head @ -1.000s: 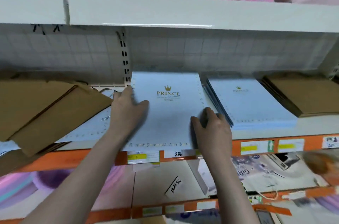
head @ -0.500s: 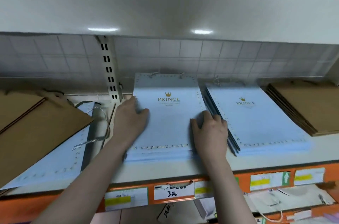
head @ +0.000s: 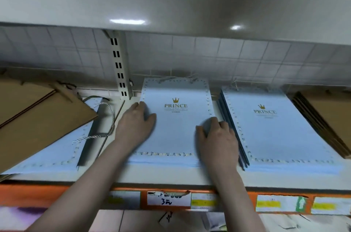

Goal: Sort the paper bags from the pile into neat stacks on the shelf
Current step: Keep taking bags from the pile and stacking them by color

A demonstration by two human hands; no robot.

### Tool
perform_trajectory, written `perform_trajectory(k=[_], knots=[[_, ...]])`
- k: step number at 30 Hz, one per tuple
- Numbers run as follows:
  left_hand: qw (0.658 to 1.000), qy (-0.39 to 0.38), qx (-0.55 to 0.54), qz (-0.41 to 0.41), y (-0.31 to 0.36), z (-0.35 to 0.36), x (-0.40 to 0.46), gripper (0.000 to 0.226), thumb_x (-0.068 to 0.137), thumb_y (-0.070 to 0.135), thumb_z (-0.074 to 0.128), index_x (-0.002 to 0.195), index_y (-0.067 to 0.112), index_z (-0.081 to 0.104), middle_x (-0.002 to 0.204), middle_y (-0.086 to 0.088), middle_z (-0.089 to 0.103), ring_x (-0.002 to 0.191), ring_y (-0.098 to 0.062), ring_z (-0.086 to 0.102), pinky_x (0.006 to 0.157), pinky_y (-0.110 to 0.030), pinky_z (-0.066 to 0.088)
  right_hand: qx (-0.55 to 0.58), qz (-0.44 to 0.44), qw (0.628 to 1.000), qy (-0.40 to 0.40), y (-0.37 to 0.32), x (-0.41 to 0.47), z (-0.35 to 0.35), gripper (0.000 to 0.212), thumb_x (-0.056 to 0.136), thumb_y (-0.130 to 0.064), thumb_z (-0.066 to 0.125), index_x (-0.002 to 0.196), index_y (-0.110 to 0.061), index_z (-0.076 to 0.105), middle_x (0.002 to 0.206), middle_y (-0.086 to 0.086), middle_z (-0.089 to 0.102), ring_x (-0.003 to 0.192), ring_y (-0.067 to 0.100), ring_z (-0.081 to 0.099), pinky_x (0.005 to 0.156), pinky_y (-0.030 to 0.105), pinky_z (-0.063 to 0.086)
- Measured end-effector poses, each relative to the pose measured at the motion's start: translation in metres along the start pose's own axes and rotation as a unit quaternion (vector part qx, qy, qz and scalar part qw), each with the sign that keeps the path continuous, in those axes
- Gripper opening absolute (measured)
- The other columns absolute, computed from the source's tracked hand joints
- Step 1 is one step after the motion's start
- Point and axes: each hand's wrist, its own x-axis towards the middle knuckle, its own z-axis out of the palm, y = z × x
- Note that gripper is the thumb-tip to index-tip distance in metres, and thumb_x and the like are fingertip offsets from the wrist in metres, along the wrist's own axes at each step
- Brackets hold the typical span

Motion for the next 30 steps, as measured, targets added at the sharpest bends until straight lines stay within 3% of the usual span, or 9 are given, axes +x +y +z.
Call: perform_trajectory(k=[3, 5, 7, 11, 15, 19, 25, 30], knots=[[0.996, 0.023, 0.090, 0.004, 0.007, -0.009, -0.007, 0.030, 0.090, 0.032, 0.054, 0.104, 0.005, 0.055, 0.112, -0.014, 0.054, 0.107, -0.034, 0.049, 0.082, -0.038, 0.040, -0.015, -0.013, 1.000, -0.005, 0.002, 0.000, -0.006, 0.045, 0.093, -0.038, 0.049, 0.121, -0.004, 0.051, 0.113, 0.015, 0.056, 0.104, 0.033, 0.052, 0.082, 0.037, 0.042], [0.990, 0.062, 0.125, 0.019, 0.011, -0.016, -0.020, 0.043, 0.091, 0.033, 0.055, 0.123, 0.004, 0.055, 0.128, -0.017, 0.052, 0.118, -0.035, 0.045, 0.093, -0.039, 0.039, 0.002, -0.043, 0.998, 0.049, 0.007, -0.004, -0.003, 0.044, 0.083, -0.031, 0.068, 0.109, 0.004, 0.059, 0.097, 0.021, 0.061, 0.088, 0.038, 0.059, 0.071, 0.040, 0.048], [0.983, 0.091, 0.157, 0.032, 0.011, -0.021, -0.034, 0.051, 0.092, 0.034, 0.054, 0.130, 0.000, 0.050, 0.134, -0.021, 0.049, 0.124, -0.037, 0.044, 0.100, -0.042, 0.037, 0.018, -0.067, 0.993, 0.093, 0.009, -0.010, 0.001, 0.043, 0.078, -0.027, 0.073, 0.103, 0.007, 0.062, 0.091, 0.023, 0.062, 0.082, 0.040, 0.061, 0.067, 0.042, 0.051], [0.977, 0.116, 0.177, 0.035, -0.005, -0.034, -0.061, 0.060, 0.086, 0.043, 0.041, 0.115, -0.006, 0.060, 0.115, -0.026, 0.060, 0.106, -0.043, 0.057, 0.090, -0.048, 0.047, 0.029, -0.107, 0.990, 0.089, 0.005, -0.026, 0.006, 0.049, 0.085, -0.034, 0.046, 0.108, 0.007, 0.061, 0.101, 0.022, 0.062, 0.097, 0.039, 0.059, 0.083, 0.044, 0.050], [0.972, 0.143, 0.184, -0.001, -0.026, -0.064, -0.085, 0.057, 0.084, 0.043, 0.039, 0.112, -0.001, 0.062, 0.111, -0.022, 0.062, 0.104, -0.041, 0.057, 0.090, -0.044, 0.046, 0.048, -0.131, 0.988, 0.065, -0.021, -0.042, 0.012, 0.044, 0.083, -0.027, 0.068, 0.110, 0.006, 0.061, 0.105, 0.022, 0.063, 0.102, 0.041, 0.060, 0.089, 0.048, 0.049], [0.958, 0.190, 0.210, -0.044, -0.058, -0.106, -0.104, 0.057, 0.083, 0.042, 0.040, 0.108, -0.003, 0.064, 0.109, -0.025, 0.064, 0.102, -0.042, 0.060, 0.086, -0.047, 0.050, 0.067, -0.169, 0.983, -0.005, -0.067, -0.060, 0.014, 0.054, 0.090, -0.032, 0.060, 0.128, 0.004, 0.051, 0.129, 0.024, 0.053, 0.125, 0.041, 0.045, 0.105, 0.047, 0.035], [0.942, 0.234, 0.220, -0.098, -0.129, -0.170, -0.134, 0.057, 0.082, 0.043, 0.045, 0.111, -0.004, 0.063, 0.116, -0.028, 0.060, 0.111, -0.044, 0.056, 0.096, -0.049, 0.043, 0.084, -0.205, 0.975, 0.004, -0.158, -0.097, 0.025, 0.055, 0.071, -0.029, 0.080, 0.110, 0.006, 0.065, 0.110, 0.027, 0.064, 0.105, 0.044, 0.060, 0.086, 0.054, 0.049], [0.929, 0.258, 0.234, -0.122, -0.220, -0.242, -0.162, 0.071, 0.083, 0.052, 0.033, 0.118, -0.004, 0.059, 0.122, -0.029, 0.057, 0.119, -0.044, 0.050, 0.098, -0.050, 0.041, 0.099, -0.225, 0.969, -0.003, -0.254, -0.145, 0.038, 0.052, 0.079, -0.035, 0.071, 0.114, 0.002, 0.062, 0.109, 0.025, 0.062, 0.108, 0.041, 0.057, 0.091, 0.049, 0.048]])
